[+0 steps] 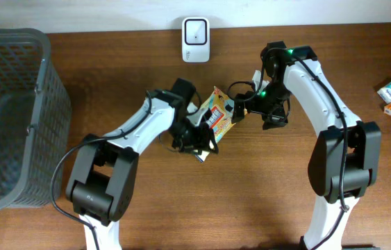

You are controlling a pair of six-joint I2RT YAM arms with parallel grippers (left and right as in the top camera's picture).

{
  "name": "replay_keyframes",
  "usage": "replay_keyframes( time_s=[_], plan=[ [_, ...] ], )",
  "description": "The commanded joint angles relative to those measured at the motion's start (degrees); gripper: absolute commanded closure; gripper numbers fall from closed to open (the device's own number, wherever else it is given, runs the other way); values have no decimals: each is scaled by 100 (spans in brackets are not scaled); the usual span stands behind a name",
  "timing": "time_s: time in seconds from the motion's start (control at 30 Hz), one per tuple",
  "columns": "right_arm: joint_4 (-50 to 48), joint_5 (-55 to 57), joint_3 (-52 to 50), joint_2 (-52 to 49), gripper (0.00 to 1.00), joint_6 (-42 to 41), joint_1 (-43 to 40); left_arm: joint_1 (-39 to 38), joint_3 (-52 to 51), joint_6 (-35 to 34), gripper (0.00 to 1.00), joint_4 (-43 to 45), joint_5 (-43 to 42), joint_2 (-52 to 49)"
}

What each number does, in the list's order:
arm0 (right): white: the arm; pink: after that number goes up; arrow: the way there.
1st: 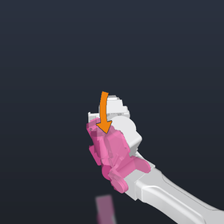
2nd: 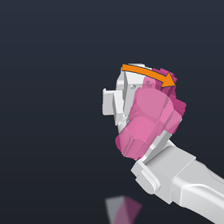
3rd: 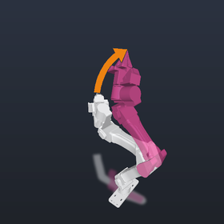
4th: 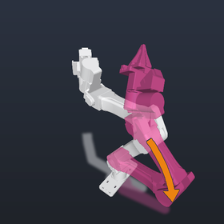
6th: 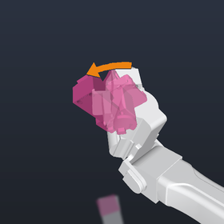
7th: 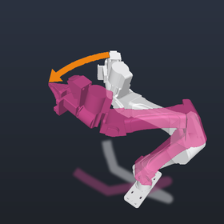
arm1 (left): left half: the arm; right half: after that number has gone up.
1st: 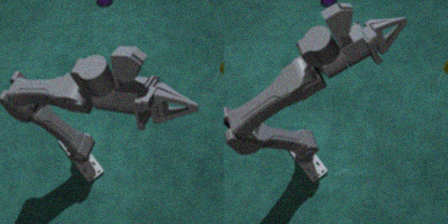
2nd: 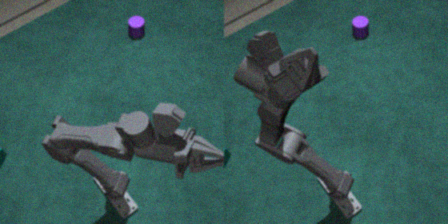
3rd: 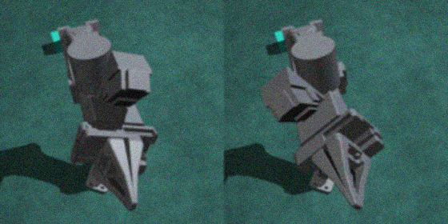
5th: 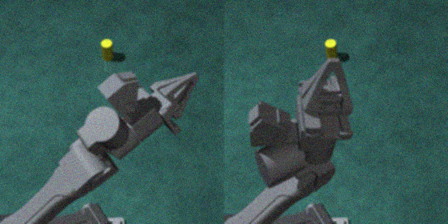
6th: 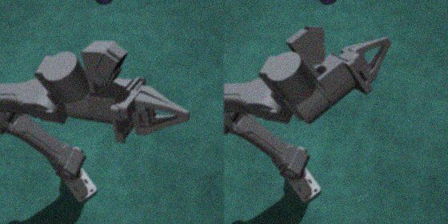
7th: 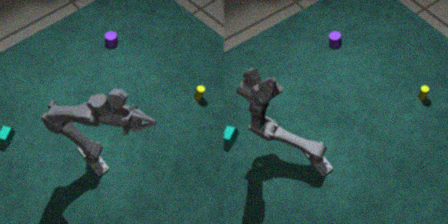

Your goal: Scan the item barcode

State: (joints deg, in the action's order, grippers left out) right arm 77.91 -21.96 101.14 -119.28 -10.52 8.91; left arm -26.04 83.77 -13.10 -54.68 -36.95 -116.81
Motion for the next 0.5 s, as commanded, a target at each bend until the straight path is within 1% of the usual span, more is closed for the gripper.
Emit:
replay_keyframes(
  time_s=[0.0,0.07,0.1,0.13,0.17,0.3,0.33,0.37,0.4,0.47],
  plan=[
    [57,76,105,85,1,22,-146,354,925,79,41,-402,1154,42],
    [55,79,105,85,1,24,-181,614,1427,81,37,-560,2149,61],
    [55,79,105,85,1,24,-181,750,1543,83,36,-463,2402,59],
    [55,107,105,85,1,26,-181,844,1550,103,36,-323,2457,59],
    [55,164,105,85,1,26,-181,962,1545,129,42,-157,2455,50],
    [33,389,103,85,0,26,-181,1158,1318,120,85,197,2269,-170],
    [28,428,103,85,2,24,-181,1150,1250,116,94,216,2205,-254],
    [28,470,103,85,5,26,-181,1123,1207,111,99,219,2135,-323],
    [31,490,103,85,11,26,-181,1064,1139,-4,100,216,2096,-485],
    [22,490,103,85,11,26,-181,964,1051,-144,100,264,1987,-706]
  ],
)
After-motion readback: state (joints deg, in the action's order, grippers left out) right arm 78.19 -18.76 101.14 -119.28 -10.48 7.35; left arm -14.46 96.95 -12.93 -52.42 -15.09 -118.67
